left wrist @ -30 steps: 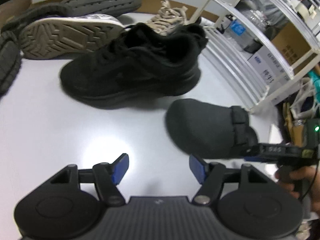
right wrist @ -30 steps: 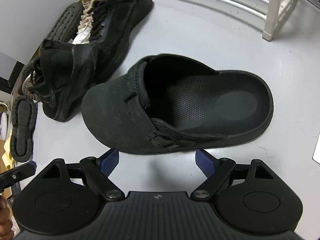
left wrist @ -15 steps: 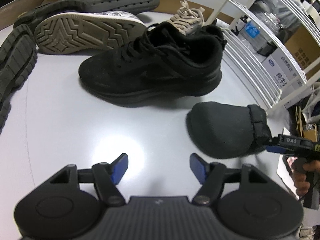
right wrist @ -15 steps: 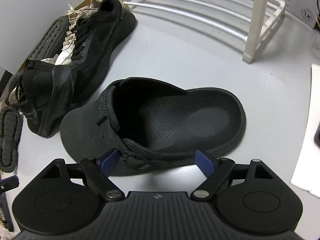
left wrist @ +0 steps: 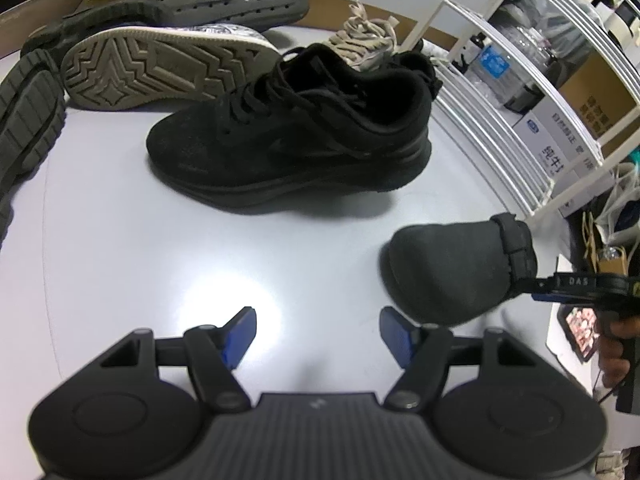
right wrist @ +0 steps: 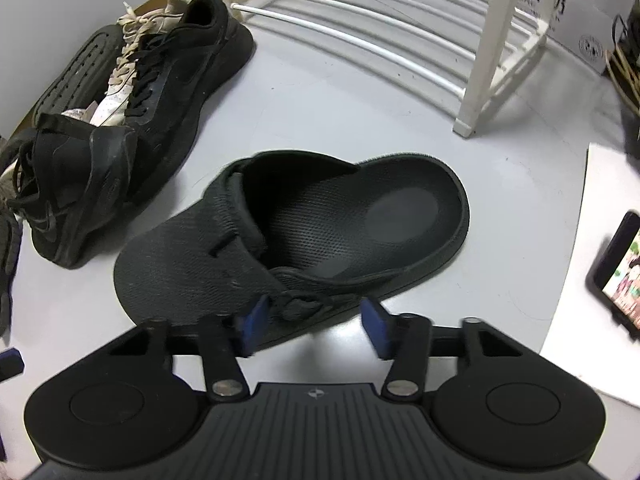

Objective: Organize scattered shoes
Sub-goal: 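Close the right gripper on the black clog's strap, then lift the clog with the right gripper and turn it toward the rack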

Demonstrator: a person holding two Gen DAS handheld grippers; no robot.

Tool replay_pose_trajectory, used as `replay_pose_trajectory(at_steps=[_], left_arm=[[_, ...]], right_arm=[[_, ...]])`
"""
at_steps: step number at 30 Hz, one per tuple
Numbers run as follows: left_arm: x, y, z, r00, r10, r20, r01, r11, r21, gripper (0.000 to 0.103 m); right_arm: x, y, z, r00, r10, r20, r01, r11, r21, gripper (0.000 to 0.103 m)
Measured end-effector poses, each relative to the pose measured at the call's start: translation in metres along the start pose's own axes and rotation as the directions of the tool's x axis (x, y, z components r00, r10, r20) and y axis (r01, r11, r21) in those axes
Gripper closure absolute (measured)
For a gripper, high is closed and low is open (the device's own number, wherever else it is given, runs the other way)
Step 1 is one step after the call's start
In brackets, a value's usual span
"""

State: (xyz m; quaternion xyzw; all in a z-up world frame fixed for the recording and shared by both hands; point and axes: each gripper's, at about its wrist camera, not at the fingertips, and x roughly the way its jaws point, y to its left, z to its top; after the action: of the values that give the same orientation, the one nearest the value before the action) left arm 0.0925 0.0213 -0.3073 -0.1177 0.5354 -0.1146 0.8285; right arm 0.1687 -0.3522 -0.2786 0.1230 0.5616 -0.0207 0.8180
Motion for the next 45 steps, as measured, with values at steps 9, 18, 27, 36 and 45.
replay_pose_trajectory(at_steps=[9,18,27,36,45], left_arm=[[0.002,-0.005,-0.003,1.0,-0.005,-0.01,0.005,1.0,0.014,0.032],[0.003,-0.008,-0.001,1.0,-0.015,-0.002,0.015,1.0,0.018,0.03],[0.006,-0.014,-0.001,1.0,-0.015,-0.007,0.015,1.0,0.027,0.03],[0.008,-0.014,-0.002,1.0,-0.011,-0.011,0.011,1.0,0.021,0.03],[0.007,-0.012,-0.002,1.0,-0.008,-0.01,0.008,1.0,0.016,0.03]], right_arm=[[-0.008,-0.004,-0.003,1.0,-0.021,0.005,0.021,1.0,-0.02,0.078],[-0.011,-0.016,-0.009,0.997,-0.07,-0.025,0.069,0.996,-0.05,0.097],[-0.006,-0.018,-0.002,0.999,0.017,0.034,-0.018,0.999,0.04,0.054],[0.008,-0.017,-0.002,0.998,0.051,0.047,-0.049,0.998,-0.029,0.059],[0.005,-0.013,0.002,0.998,-0.008,0.061,0.016,0.991,-0.129,0.089]])
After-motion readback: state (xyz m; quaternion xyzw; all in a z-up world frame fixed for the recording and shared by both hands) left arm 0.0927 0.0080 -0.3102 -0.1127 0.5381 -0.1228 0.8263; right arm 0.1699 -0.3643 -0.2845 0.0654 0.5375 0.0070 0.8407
